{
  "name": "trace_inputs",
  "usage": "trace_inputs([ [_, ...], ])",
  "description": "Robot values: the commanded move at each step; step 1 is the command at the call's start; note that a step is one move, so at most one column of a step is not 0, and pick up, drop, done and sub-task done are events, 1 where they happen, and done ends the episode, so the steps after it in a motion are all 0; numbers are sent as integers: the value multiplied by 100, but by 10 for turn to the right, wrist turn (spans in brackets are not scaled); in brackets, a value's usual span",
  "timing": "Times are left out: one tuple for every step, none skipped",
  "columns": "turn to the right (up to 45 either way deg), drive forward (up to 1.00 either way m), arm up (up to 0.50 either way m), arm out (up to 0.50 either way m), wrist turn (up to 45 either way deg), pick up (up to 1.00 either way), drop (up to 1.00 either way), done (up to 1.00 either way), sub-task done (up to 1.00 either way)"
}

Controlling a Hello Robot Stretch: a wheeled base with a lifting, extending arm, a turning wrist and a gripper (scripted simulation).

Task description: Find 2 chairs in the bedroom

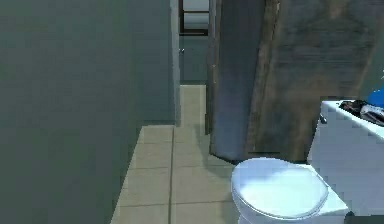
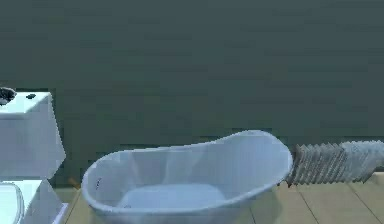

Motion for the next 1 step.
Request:
trace_inputs([
  [0, 100, 0, 0, 0, 0, 0, 0, 0],
])
